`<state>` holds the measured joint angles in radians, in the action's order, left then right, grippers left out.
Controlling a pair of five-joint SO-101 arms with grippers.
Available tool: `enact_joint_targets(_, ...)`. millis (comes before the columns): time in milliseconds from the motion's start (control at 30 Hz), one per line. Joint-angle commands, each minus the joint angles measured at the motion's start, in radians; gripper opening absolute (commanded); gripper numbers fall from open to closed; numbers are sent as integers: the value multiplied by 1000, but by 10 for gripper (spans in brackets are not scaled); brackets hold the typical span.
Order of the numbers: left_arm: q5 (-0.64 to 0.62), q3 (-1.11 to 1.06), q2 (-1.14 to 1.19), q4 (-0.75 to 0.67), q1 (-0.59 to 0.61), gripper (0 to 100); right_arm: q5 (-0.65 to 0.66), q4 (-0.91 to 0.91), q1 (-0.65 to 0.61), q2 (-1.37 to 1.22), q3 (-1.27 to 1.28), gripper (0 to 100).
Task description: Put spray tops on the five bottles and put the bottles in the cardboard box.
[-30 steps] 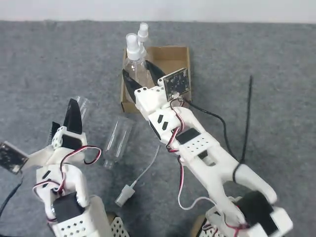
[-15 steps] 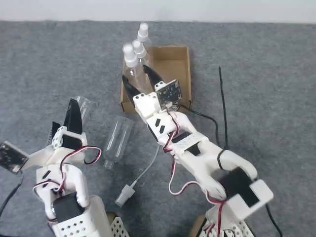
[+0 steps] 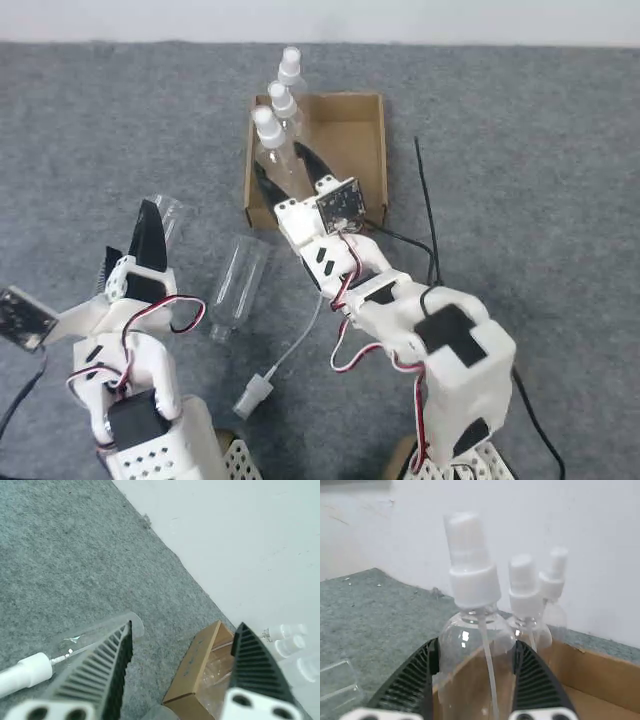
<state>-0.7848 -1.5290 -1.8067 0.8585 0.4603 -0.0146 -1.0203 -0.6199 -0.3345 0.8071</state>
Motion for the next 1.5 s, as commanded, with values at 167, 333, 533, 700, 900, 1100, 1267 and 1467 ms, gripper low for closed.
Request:
enact_joint_targets(167, 9, 5, -15, -34, -2, 298, 15, -51, 7, -61, -94, 13)
enact_joint_targets(333, 11, 5, -15, -34, -2, 298, 15, -45, 2, -101, -107, 13)
enact_joint_targets(533, 11, 5, -15, -34, -2, 298, 15, -45, 1, -185, -170, 17)
enact_joint_targets(700, 11, 5, -15, -34, 0, 298, 17, -45, -21, -197, -172, 18)
enact_joint_targets(900, 11, 5, -15, -34, 0, 298, 17, -45, -21, -197, -167, 104)
enact_joint_targets(1100, 11, 5, -15, -34, 0, 298, 17, -44, -22, -199, -163, 142)
enact_joint_targets(1267, 11, 5, -15, -34, 0, 298, 17, -44, -25, -197, -152, 181)
enact_joint_targets(1467, 11, 5, -15, -34, 0, 298, 17, 39, -25, -182, -157, 251)
